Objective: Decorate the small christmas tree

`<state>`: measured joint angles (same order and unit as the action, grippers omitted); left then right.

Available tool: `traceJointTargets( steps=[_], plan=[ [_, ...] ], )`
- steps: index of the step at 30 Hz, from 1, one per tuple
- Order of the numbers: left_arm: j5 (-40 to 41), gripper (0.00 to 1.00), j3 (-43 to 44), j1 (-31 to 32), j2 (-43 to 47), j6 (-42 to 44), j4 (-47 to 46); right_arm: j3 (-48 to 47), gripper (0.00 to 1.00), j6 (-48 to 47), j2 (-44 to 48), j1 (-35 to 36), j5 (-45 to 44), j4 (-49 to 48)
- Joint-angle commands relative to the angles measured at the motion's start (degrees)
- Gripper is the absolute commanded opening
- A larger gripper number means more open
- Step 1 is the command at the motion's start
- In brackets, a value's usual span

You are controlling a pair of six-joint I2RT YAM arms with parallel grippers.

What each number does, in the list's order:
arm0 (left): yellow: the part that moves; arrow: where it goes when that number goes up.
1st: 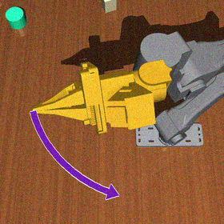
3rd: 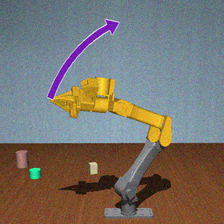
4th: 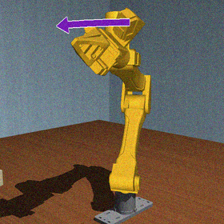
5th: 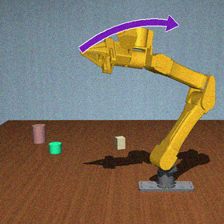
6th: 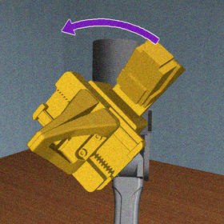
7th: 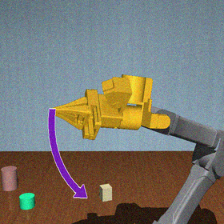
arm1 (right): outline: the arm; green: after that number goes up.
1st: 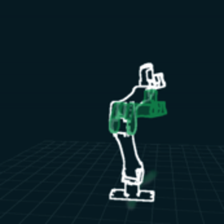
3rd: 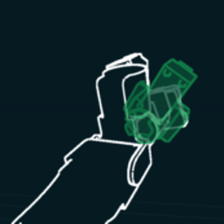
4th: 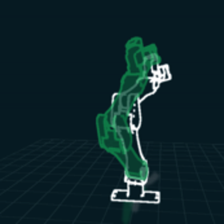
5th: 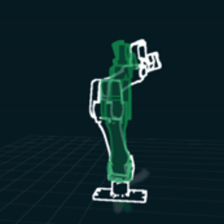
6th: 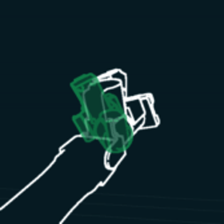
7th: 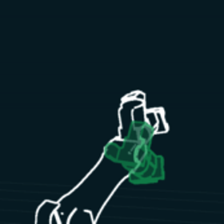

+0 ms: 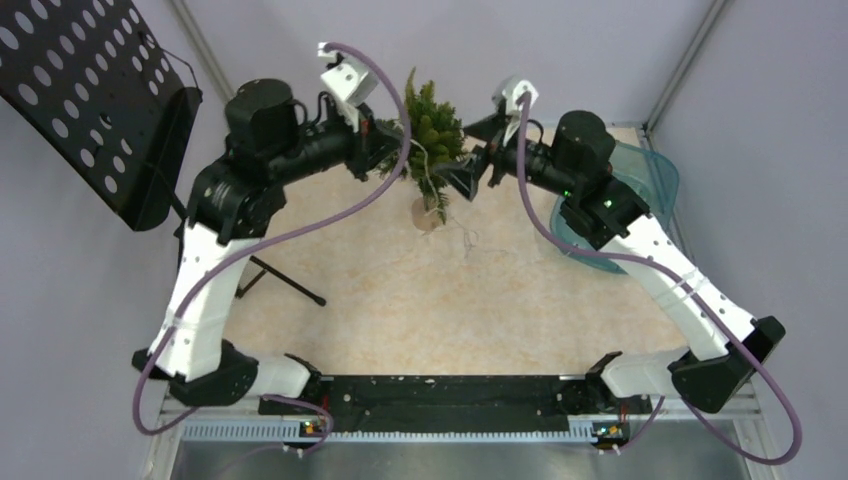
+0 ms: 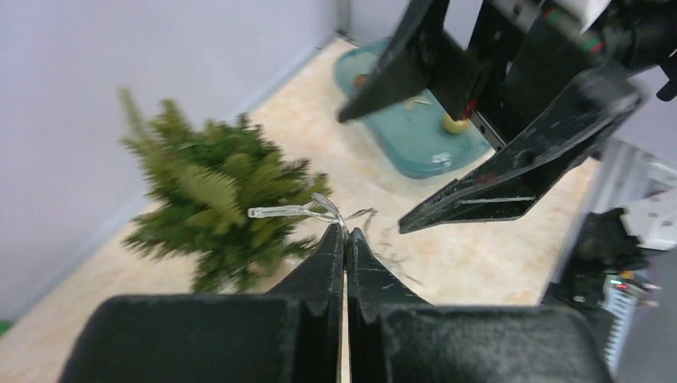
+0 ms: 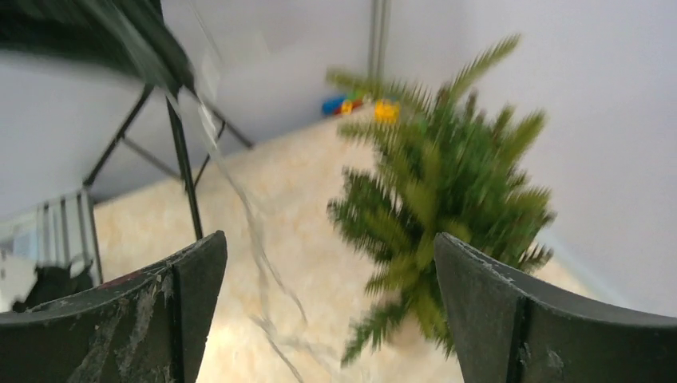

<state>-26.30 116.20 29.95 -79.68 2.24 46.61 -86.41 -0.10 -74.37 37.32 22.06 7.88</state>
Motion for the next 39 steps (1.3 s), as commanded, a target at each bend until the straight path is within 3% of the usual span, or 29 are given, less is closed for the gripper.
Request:
traceJointTargets(
  steps=[1,5,10,13,19,25,30,39],
  plan=[
    [14.7,0.00,2.1,0.0,8.2,11.1,4.1,5.3,0.99,-4.7,2.6,-2.1,6.2,6.7],
    [25.2,0.00,2.0,0.0,10.9,16.9,5.2,9.6,0.99,-7.8,3.9,-5.6,10.7,10.1],
    [39.1,0.00,2.0,0.1,13.2,21.7,4.9,12.4,0.99,-15.4,2.4,-7.8,5.0,17.7],
    [43.4,0.00,1.5,0.1,14.4,23.9,4.1,15.9,0.99,-21.7,1.7,-7.8,5.7,20.3],
    [46.4,0.00,-0.4,0.1,16.0,25.7,3.3,24.5,0.95,-26.0,1.7,-6.8,16.8,16.5],
    [46.1,0.00,-0.2,0.0,15.8,25.5,3.5,29.6,0.96,-31.1,2.5,-2.2,8.0,7.5],
    [48.4,0.00,0.6,0.1,15.9,26.6,3.3,26.2,0.99,-36.2,0.2,-4.1,-2.7,12.2],
    [49.7,0.00,2.5,0.1,16.1,27.4,4.2,30.0,0.98,-39.8,-3.4,-8.4,-5.2,13.8]
  ],
)
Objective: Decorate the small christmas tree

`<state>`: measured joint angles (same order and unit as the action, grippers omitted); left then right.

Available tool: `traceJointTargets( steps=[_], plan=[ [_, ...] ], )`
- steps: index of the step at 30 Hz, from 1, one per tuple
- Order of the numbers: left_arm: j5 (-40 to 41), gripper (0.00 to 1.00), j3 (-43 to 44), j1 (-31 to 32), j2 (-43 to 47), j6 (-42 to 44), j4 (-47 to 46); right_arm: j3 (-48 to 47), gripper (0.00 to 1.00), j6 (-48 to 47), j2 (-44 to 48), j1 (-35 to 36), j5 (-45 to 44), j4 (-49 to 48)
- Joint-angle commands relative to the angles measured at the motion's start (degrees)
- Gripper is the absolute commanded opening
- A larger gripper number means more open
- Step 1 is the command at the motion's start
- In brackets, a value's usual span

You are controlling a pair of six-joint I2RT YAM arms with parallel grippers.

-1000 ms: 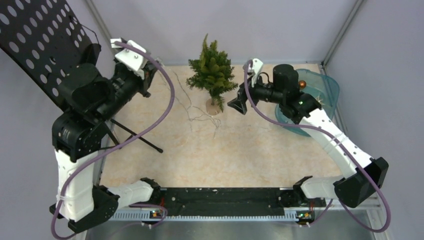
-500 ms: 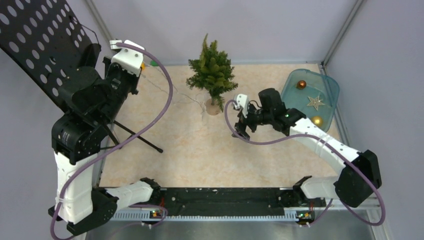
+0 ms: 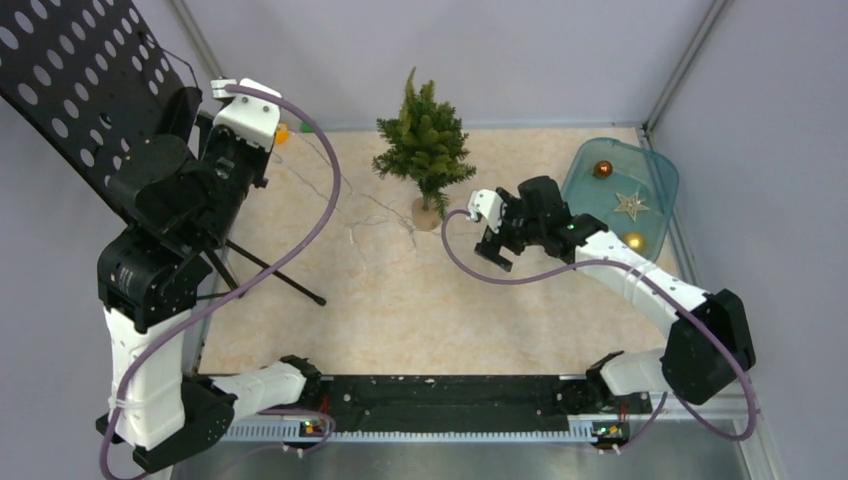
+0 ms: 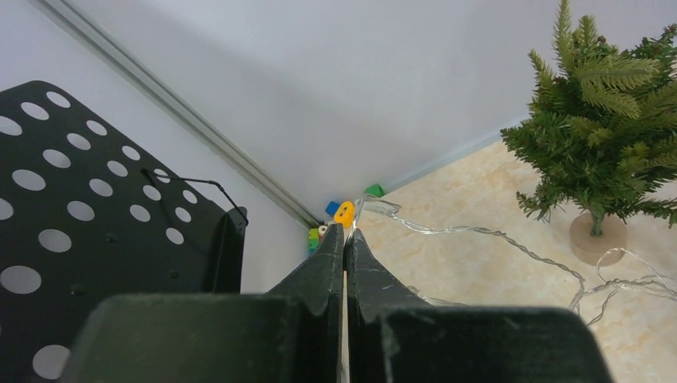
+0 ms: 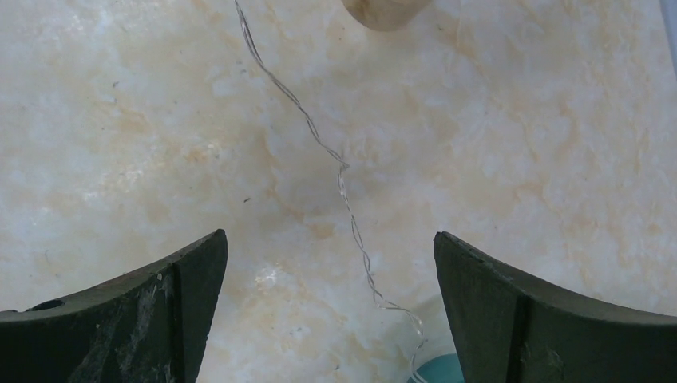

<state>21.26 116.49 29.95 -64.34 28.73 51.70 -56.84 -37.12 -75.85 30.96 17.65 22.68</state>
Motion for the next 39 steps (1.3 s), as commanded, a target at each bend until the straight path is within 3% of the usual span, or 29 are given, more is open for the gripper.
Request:
traceJointTargets(
  steps=[1,7,11,13,17,18,25,30,36,39],
  plan=[
    [2.4,0.00,2.1,0.1,0.8,1.1,-1.1,0.8,0.98,-3.1,-2.4,-3.0,-0.5,-1.7],
    [5.4,0.00,2.4,0.1,1.4,2.4,-1.7,2.9,0.93,-2.2,-6.0,-5.1,6.7,-13.0],
    [7.6,0.00,3.6,0.1,1.7,3.0,-2.0,3.0,0.77,-1.1,-10.3,-5.1,6.0,-16.0],
    [8.3,0.00,4.6,0.0,1.8,3.1,-2.2,2.7,0.58,-0.6,-11.6,-5.1,3.5,-16.2],
    [12.4,0.00,7.7,0.1,1.3,6.0,-4.2,2.3,0.06,3.4,-10.7,-7.5,-1.6,-16.9],
    [14.1,0.00,8.3,0.1,1.3,7.5,-5.1,2.5,0.00,4.7,-9.7,-8.6,-1.5,-17.4],
    [24.7,0.00,7.4,0.1,2.8,19.8,-12.8,5.0,0.00,12.9,0.2,-14.0,-3.5,-22.2],
    [30.2,0.00,5.4,0.1,4.6,28.7,-19.1,5.2,0.00,24.7,8.2,-23.2,-4.5,-27.0],
    [32.6,0.00,5.2,0.1,6.5,34.0,-24.1,4.4,0.00,26.4,13.2,-26.3,-15.2,-26.2],
    [33.1,0.00,5.4,0.1,7.2,35.7,-25.9,2.1,0.00,26.9,15.0,-28.4,-16.5,-25.5]
  ],
)
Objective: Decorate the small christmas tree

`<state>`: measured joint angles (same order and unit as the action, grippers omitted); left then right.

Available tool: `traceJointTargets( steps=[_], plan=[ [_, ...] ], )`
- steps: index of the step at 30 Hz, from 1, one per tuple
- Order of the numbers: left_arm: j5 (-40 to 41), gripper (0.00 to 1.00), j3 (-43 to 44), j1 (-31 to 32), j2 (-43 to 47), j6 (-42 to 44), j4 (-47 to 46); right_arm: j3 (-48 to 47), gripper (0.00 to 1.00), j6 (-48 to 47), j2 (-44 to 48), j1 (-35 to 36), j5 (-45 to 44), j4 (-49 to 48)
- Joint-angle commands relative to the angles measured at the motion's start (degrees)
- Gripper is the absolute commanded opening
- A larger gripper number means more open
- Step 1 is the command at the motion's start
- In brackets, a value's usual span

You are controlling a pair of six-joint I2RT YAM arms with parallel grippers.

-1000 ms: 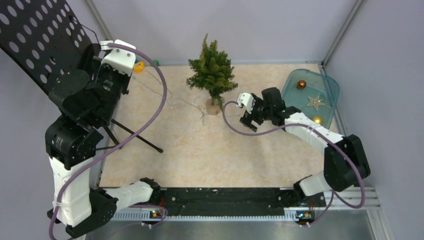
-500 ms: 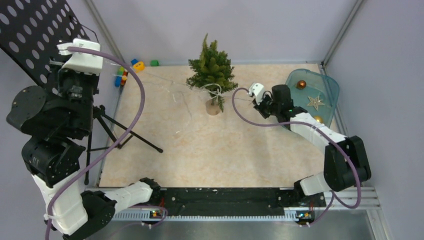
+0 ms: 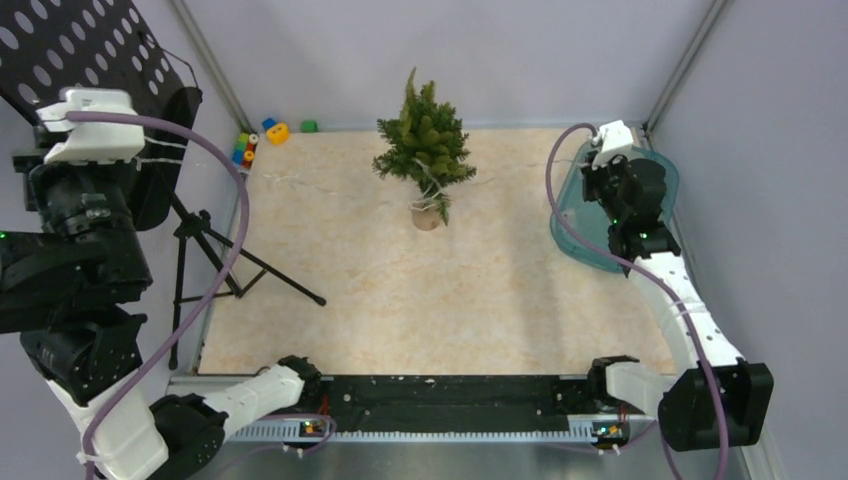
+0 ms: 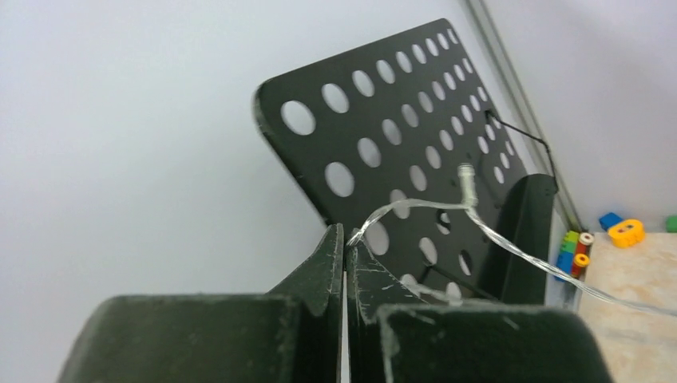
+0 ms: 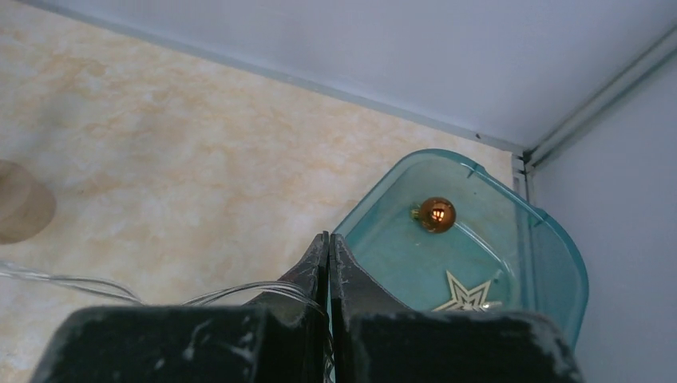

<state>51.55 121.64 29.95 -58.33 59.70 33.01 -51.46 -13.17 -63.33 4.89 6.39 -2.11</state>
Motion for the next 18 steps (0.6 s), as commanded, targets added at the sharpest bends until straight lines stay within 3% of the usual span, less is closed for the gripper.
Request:
traceJointTargets(
  steps=[1,5,12,16,18],
  plan=[
    [2.8,0.00,0.3,0.0,1.4,5.2,-7.7,-4.4,0.00,2.6,3.1,-2.7,-5.8,-0.4],
    [3.2,0.00,0.7,0.1,1.9,6.5,-9.5,-11.2,0.00,-0.1,4.1,-3.0,-11.9,3.2],
    [2.0,0.00,1.5,0.1,2.5,3.6,-6.4,-21.2,0.00,-2.4,4.6,-3.0,-10.3,6.0],
    [1.6,0.00,0.1,0.1,3.0,1.8,-4.4,-25.8,0.00,-1.8,4.7,-3.0,-5.7,7.0],
    [1.1,0.00,-0.2,0.1,2.9,0.4,-3.3,-26.9,0.00,-0.1,5.3,-3.0,0.7,6.5]
  ],
)
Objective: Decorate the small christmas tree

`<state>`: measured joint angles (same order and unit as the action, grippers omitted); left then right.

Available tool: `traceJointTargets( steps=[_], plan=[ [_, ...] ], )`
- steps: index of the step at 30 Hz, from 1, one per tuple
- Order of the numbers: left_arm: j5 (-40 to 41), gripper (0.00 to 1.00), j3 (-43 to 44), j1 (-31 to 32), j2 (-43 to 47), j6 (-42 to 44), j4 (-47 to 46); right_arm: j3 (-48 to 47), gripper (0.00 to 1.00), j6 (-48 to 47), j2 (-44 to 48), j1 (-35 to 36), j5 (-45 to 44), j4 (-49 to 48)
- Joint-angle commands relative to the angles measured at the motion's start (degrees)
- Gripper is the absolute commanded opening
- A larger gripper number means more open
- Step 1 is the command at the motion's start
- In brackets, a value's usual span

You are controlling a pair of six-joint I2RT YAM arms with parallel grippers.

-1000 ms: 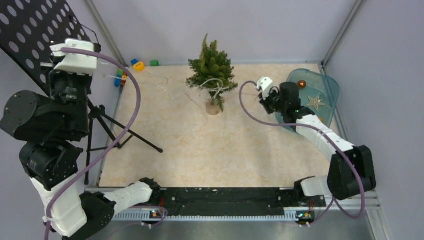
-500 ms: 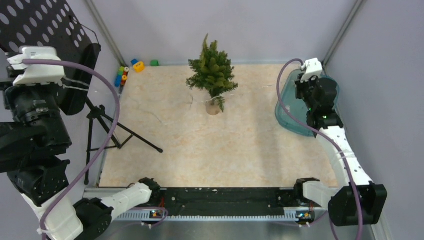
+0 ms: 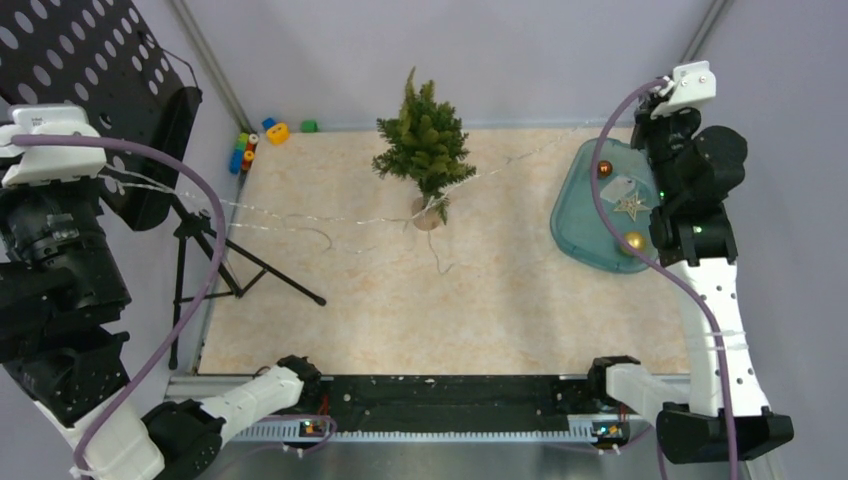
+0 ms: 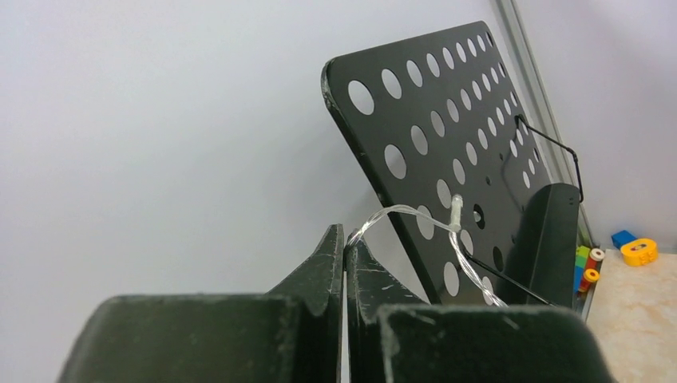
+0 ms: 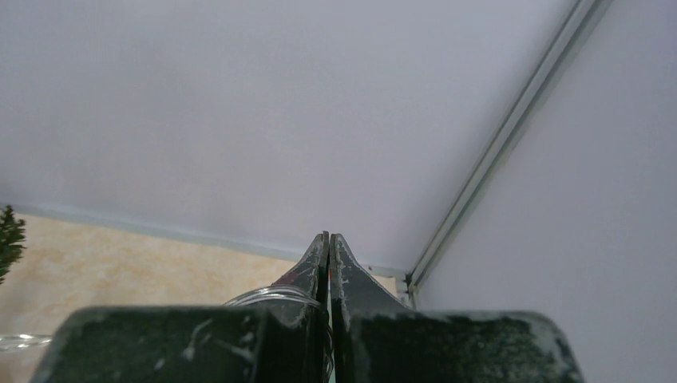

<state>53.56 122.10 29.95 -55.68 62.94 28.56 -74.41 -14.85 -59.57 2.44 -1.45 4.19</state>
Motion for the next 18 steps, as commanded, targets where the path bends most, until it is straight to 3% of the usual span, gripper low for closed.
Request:
traceJointTargets(
  steps=[1,6,8,13,18],
  plan=[
    [-1.4,0.00,-0.7,0.1,0.2,-3.7,1.8,-3.8,0.00,3.1,1.8,-0.5,13.2,-0.4],
    [-2.8,0.00,-2.0,0.1,-0.8,-6.7,3.7,1.0,0.00,15.6,2.7,-0.2,39.7,-8.8],
    [-5.4,0.00,-1.3,0.1,-1.4,-9.3,6.1,5.0,0.00,20.5,2.5,1.9,46.5,-11.8],
    [-16.9,0.00,3.6,0.1,-3.1,-24.3,16.4,11.7,0.00,10.8,0.1,14.1,38.8,-2.0],
    [-23.8,0.00,0.4,0.1,-3.6,-31.6,19.3,20.1,0.00,14.0,-1.6,15.4,35.9,-6.4]
  ],
)
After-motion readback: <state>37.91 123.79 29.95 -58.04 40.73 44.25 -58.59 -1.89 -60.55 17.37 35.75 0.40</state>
